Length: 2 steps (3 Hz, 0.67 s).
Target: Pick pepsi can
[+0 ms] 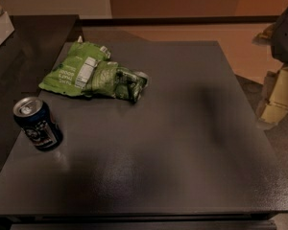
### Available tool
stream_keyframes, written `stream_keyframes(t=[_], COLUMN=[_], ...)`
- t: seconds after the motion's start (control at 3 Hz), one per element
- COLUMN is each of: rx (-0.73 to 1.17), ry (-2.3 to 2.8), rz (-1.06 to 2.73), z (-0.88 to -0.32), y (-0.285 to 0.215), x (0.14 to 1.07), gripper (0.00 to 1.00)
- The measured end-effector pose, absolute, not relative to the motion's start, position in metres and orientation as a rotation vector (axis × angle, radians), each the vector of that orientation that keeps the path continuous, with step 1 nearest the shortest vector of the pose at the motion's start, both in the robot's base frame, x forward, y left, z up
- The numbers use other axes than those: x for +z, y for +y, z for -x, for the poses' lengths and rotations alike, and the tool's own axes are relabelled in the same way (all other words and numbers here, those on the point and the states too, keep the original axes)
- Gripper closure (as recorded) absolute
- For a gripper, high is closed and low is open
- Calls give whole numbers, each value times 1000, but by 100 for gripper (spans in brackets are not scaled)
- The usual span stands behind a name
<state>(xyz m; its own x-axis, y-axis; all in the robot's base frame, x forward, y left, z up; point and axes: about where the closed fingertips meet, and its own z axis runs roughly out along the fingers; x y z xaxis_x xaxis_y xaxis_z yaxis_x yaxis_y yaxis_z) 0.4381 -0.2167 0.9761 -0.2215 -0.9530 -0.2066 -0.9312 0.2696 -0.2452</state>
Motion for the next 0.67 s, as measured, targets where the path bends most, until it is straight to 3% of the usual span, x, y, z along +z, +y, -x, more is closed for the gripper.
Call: stream_keyframes(t=[0.67], rx=[-93], ry=[2205], rz=[1740], z=[-437], y=[-210], x=[975], gripper=[0])
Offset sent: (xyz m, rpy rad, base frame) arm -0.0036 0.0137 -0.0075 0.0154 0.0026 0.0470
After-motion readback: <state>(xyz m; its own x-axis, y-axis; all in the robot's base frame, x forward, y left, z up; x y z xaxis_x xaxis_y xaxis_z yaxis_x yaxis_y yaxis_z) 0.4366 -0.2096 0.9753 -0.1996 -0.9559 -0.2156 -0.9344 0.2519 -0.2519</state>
